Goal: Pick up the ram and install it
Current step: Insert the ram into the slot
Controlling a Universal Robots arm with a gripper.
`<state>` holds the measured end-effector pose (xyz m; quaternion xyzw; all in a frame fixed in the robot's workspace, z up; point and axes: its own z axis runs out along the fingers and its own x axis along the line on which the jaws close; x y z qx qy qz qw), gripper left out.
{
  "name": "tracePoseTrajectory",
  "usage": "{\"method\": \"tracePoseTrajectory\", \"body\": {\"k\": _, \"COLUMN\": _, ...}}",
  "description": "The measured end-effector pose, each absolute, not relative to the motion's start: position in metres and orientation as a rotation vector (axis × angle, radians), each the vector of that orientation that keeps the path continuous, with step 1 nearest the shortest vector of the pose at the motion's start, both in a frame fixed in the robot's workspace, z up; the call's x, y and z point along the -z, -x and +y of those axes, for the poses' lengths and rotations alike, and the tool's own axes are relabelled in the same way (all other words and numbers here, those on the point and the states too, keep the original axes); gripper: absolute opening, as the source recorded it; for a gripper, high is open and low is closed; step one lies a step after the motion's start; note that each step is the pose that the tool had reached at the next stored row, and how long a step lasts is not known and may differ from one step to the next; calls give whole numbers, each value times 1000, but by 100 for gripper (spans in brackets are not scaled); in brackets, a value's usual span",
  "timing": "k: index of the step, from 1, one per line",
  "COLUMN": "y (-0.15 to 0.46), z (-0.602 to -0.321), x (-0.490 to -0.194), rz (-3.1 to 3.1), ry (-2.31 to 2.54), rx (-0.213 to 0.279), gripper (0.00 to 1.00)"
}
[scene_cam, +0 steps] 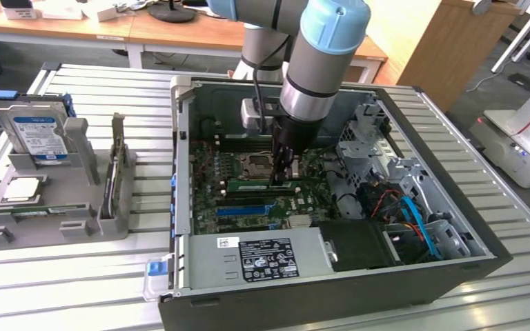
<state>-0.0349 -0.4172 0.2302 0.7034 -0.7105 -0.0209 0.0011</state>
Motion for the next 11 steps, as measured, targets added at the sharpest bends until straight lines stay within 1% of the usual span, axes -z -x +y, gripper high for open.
{"method": "tracePoseTrajectory", "body": {"k": 11, "y": 35, "z": -417, "x": -230, "rz": -2218, "ry": -2220, "rx": 66, "gripper": 12}}
